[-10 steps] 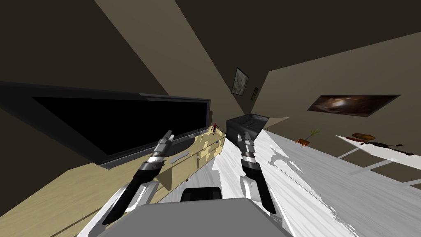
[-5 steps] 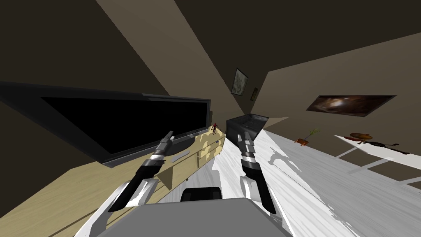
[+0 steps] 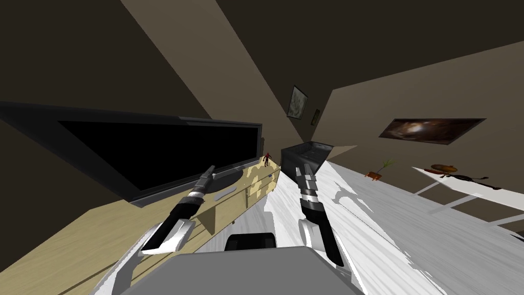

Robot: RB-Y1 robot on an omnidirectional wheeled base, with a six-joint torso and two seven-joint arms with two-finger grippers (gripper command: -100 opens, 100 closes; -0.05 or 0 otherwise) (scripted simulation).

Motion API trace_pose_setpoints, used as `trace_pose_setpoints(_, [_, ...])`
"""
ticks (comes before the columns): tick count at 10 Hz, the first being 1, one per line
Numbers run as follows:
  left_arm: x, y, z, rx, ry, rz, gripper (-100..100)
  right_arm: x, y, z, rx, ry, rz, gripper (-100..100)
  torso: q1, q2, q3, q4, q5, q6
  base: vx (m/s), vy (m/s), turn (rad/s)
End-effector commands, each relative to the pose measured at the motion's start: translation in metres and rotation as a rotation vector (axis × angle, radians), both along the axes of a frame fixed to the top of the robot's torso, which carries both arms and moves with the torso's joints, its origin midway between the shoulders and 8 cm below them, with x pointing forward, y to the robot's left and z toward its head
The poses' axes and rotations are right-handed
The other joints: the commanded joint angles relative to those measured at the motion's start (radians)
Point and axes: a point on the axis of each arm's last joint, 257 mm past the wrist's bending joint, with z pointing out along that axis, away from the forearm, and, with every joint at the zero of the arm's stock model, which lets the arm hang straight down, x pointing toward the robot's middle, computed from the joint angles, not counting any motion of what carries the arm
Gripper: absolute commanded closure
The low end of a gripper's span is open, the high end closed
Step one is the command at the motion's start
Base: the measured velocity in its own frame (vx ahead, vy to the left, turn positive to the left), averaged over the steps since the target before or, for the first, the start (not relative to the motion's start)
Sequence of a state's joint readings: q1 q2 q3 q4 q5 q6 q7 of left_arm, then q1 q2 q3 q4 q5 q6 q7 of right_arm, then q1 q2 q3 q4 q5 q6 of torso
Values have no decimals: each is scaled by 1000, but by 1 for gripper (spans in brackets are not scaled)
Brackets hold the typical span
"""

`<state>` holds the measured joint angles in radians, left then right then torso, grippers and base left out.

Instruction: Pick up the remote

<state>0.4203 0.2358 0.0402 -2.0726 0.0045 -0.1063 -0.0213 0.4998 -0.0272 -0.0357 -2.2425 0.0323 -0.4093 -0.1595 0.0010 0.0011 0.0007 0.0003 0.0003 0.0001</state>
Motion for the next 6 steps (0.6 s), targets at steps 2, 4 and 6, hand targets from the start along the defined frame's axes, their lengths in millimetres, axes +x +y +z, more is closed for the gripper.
trace_pose_setpoints(2, [9,15,-23,-34,76,25,-100,0,0,0,0,0,0,0,0,0,0,0,0,0,-14,9,-15])
trace_pose_setpoints(4, [10,17,-31,-37,107,33,-100,0,0,0,0,0,0,0,0,-1,0,0,0,0,-5,3,-5])
trace_pose_setpoints(6, [15,28,-49,-62,168,56,-100,0,0,0,0,0,0,0,-1,-1,-1,0,0,0,-4,3,-19])
